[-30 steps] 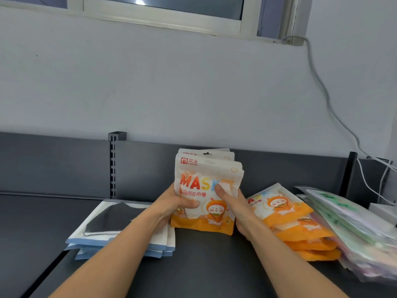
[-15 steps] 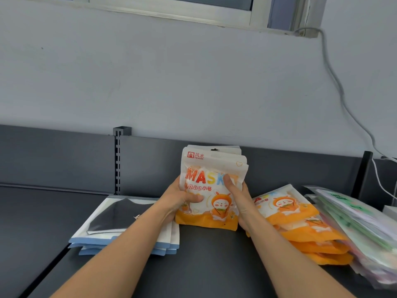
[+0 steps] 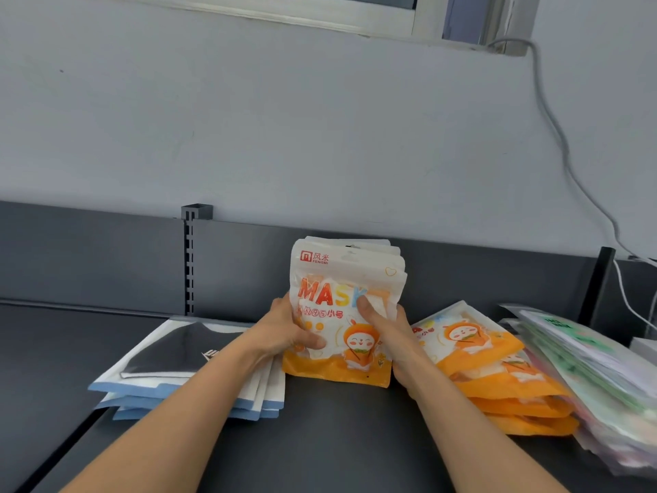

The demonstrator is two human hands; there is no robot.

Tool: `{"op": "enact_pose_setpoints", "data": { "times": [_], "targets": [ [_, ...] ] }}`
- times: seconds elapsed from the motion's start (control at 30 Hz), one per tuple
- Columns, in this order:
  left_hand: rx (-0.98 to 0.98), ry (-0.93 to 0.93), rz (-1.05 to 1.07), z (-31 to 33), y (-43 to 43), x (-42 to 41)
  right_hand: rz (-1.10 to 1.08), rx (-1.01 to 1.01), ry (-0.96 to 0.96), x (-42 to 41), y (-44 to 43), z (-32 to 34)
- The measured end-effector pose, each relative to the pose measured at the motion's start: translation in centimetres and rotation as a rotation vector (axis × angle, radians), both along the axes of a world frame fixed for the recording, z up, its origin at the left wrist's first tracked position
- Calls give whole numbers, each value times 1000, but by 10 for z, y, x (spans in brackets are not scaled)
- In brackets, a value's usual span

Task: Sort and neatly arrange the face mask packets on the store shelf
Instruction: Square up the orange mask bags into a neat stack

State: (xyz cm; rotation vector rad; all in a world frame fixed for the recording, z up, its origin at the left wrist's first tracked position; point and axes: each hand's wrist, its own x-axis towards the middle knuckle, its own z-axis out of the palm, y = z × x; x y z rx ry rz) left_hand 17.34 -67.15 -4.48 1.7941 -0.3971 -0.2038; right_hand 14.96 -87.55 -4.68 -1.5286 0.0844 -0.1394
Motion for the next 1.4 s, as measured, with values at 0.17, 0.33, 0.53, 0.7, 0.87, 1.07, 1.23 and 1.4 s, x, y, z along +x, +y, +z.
{"op": "enact_pose_setpoints", "data": {
  "times": [0.17, 0.33, 0.53, 0.7, 0.87, 1.07, 1.23, 1.4],
  "targets": [
    [-80, -22, 32, 4, 0, -8, 110, -78, 48, -8, -5, 7],
    [-294, 20, 22, 18, 7, -16, 127, -163, -38, -15, -6, 25],
    [-523, -23, 77, 41, 12, -27, 0, -103, -219, -35, 13, 41],
    [-542, -52, 176, 43, 23, -33, -75, -141, -239, -43, 41, 48],
    [-496, -116, 219, 43, 44, -41, -74, -134, -135, -47, 68, 47],
    [-464, -7, 223, 45, 69, -58, -82, -160, -133, -52, 90, 43],
    [-450, 31, 309, 45, 93, -83, -18, -129, -71, -62, 108, 33],
    [-485, -15, 497, 41, 117, -116, 61, -85, -51, -80, 134, 30]
  ]
}}
